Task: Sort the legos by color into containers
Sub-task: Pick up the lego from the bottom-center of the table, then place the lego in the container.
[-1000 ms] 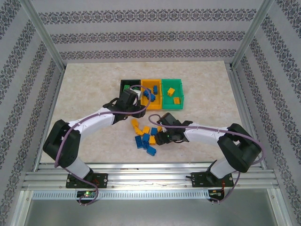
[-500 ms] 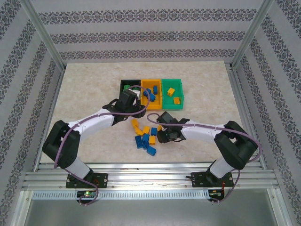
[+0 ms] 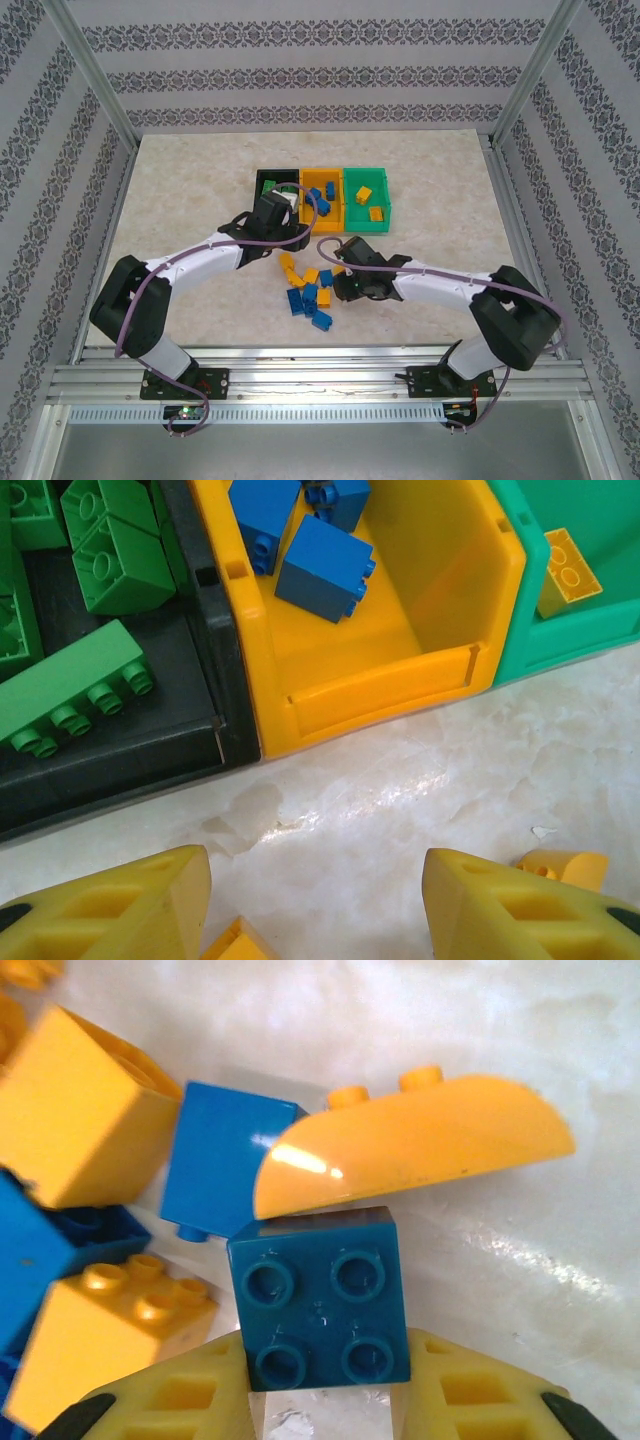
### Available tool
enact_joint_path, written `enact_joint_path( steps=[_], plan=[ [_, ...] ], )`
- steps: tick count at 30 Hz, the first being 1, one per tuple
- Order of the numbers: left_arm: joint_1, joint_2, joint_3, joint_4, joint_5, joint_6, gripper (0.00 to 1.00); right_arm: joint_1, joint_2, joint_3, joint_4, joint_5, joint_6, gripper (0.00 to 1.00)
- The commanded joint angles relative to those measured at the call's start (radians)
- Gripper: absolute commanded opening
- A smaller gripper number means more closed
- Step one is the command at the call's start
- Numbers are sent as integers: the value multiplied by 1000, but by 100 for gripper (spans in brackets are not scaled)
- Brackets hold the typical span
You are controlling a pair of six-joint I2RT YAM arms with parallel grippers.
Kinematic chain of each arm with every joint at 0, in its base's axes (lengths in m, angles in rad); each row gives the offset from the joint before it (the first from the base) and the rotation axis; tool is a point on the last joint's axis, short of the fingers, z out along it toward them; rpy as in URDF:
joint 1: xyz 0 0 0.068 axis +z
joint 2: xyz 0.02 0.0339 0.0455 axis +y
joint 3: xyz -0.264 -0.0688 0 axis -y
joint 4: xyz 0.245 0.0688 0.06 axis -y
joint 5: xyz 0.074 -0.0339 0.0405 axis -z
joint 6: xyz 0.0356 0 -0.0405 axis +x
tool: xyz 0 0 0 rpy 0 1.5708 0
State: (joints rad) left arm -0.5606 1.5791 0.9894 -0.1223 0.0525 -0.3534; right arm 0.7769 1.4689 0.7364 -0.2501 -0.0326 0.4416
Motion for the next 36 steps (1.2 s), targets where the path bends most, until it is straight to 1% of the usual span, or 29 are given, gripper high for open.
enact_joint_path(
  steps=[1, 4, 6, 9, 11, 16, 20, 23, 25, 26, 30, 33, 36],
  plan=[
    [6, -43, -14, 7, 7, -21, 58, -1, -76, 26, 20, 32, -12, 30],
    [8, -65, -43, 31, 1, -30, 58, -37, -120, 38, 34, 17, -17, 30],
    [6, -72, -40, 14, 12, -34, 58, -69, -135, 43, 58, 4, -20, 30],
    [6, -88, -68, 35, 14, -57, 58, -133, -114, 81, 91, -48, -25, 31],
    [6, -92, -82, 45, 35, -72, 58, -165, -82, 120, 116, -65, -30, 31],
    [7, -117, -131, 74, 72, -121, 58, -244, 83, 295, 136, -143, -21, 31],
    [7, -147, -130, 14, 81, -115, 58, -280, 235, 466, 154, -192, -2, 32],
    [7, -177, -125, -24, 84, -105, 58, -298, 346, 596, 132, -205, 11, 39],
    [4, -207, -128, -53, 73, -105, 58, -310, 403, 659, 136, -228, 27, 50],
    [5, -227, -138, -59, 61, -109, 58, -315, 424, 682, 137, -244, 34, 54],
    [4, -305, -185, -76, 27, -120, 58, -315, 432, 698, 135, -246, 23, 58],
    [5, -344, -225, -81, 8, -126, 58, -317, 395, 644, 150, -238, 10, 58],
    [5, -347, -235, -89, 15, -124, 58, -317, 354, 579, 158, -237, -6, 59]
  ],
)
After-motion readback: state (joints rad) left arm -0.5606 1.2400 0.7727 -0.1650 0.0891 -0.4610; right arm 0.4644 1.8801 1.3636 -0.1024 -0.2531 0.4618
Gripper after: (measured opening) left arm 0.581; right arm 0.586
